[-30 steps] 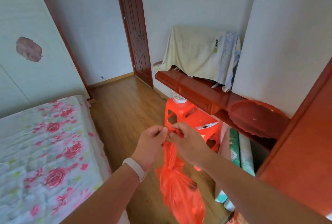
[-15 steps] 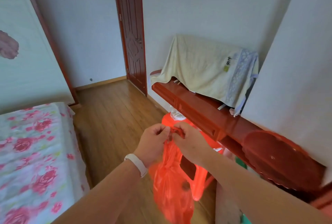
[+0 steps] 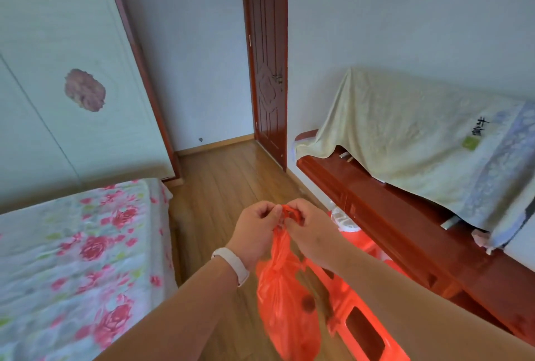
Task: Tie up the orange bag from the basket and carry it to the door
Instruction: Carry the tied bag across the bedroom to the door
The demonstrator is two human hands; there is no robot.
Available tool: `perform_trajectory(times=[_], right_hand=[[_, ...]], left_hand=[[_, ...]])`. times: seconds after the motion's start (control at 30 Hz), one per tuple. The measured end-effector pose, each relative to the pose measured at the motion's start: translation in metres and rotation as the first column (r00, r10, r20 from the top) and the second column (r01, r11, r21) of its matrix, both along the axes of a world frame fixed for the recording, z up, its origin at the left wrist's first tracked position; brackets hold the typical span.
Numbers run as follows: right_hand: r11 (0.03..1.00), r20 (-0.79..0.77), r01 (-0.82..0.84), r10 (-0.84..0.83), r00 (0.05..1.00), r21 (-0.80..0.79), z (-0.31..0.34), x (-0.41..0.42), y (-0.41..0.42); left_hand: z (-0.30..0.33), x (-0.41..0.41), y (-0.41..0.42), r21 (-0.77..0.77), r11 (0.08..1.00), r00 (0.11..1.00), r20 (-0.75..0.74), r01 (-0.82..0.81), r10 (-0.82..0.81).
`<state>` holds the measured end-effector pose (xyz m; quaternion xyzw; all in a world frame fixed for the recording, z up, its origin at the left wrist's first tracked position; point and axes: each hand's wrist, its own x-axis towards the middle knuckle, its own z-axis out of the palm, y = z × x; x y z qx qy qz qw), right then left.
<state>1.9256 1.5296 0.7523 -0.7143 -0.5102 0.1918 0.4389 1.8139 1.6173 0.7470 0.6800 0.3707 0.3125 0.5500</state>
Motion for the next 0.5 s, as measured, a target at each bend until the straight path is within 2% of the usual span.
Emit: perform_trajectory(times=[0.23, 0.5], right_hand=[[0.993, -0.034, -0.112, 0.112, 0.993, -0.019, -0.009, 0.043, 0.123], [0.974, -0.039, -0.227, 0.227, 0.973, 0.002, 0.004, 0.064, 0.244]], left_hand=[[-0.003, 0.032, 0.107, 0.003, 0.994, 0.991, -0.08, -0.108, 0.107], [0.013, 0.043, 0.217, 0.059, 0.978, 0.976, -0.074, -0.201, 0.205]])
